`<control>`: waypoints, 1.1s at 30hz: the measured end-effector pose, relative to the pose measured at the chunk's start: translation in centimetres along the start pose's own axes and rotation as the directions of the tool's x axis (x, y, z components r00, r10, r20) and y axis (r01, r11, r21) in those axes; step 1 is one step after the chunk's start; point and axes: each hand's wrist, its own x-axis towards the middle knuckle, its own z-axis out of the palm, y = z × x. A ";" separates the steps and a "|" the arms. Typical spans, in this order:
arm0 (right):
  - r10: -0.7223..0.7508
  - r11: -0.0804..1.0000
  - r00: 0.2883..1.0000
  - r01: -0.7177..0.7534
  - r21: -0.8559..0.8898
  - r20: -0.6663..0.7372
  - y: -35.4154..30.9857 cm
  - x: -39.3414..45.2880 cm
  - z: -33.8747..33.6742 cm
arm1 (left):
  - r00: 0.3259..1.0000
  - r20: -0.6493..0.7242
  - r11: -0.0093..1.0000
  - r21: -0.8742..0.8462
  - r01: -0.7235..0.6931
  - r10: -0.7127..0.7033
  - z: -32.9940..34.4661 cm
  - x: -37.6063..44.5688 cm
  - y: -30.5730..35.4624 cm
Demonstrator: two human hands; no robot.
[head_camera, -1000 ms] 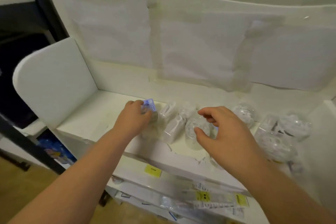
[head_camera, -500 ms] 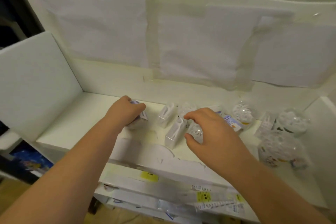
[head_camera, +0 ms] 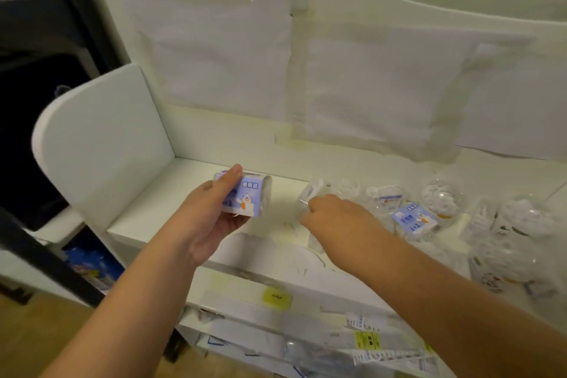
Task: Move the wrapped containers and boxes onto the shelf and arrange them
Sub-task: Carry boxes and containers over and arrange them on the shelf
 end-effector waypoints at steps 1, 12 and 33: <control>0.005 1.000 1.000 -0.005 -0.026 0.010 -0.2 0.2 0.0 | 1.000 -0.002 1.000 -0.012 -0.021 0.021 0.0 -0.4 0.1; 0.154 0.811 0.966 -0.002 0.586 -0.210 0.9 -2.8 0.4 | 0.990 -0.003 0.986 -0.089 -0.140 0.140 0.0 -2.8 0.7; 0.775 -0.116 0.630 0.225 0.967 -0.053 6.7 -21.2 -2.7 | 0.911 0.346 0.970 -0.163 -0.178 0.225 17.5 -4.0 0.5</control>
